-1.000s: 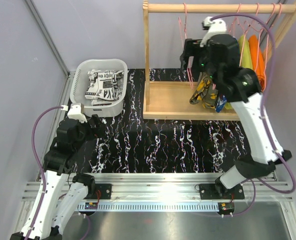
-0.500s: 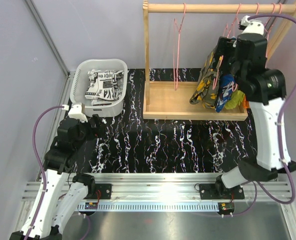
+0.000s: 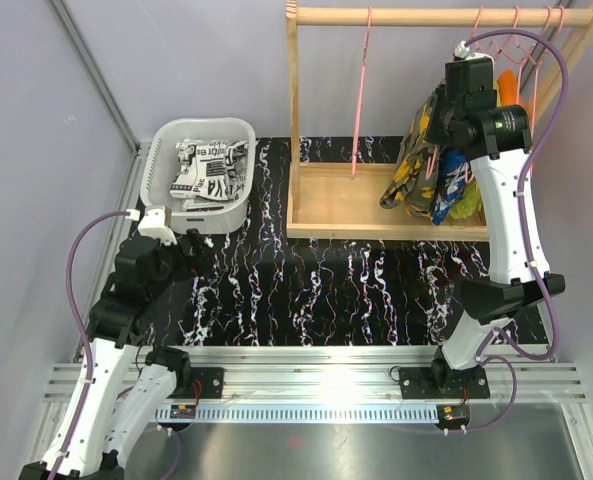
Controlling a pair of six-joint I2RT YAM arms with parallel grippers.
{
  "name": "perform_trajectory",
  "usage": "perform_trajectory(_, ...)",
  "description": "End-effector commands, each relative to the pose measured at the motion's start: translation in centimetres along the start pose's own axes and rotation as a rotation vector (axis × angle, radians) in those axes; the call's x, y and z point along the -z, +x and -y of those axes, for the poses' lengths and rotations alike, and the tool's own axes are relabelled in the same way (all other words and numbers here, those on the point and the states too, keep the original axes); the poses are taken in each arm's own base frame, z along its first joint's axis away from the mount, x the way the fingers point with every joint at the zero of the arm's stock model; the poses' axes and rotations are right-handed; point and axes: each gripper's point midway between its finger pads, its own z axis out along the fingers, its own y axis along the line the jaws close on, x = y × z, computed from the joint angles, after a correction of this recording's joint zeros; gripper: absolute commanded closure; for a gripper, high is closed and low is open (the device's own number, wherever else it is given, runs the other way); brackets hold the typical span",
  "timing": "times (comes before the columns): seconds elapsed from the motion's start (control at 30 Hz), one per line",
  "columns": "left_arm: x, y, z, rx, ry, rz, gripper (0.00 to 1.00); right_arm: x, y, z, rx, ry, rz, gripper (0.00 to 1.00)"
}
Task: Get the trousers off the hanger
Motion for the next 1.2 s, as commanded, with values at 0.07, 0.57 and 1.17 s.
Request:
perform_trajectory(0.07, -0.1, -1.1, 1.1, -0.012, 0.057, 0.036, 0.01, 1.7, -2.2, 0.1, -0.034, -0.022, 0.075, 0.75)
perform_trajectory(0.57, 0.0, -1.1, 1.1, -0.012, 0.055, 0.036, 0.01, 6.2, -5.5, 0.1, -0.015, -0.111, 0.213, 1.0)
perform_trajectory(1.17, -0.1, -1.1, 0.9, -0.008, 0.042, 0.039, 0.01, 13.2, -11.3, -1.1, -0.046, -0.277, 0.476, 1.0)
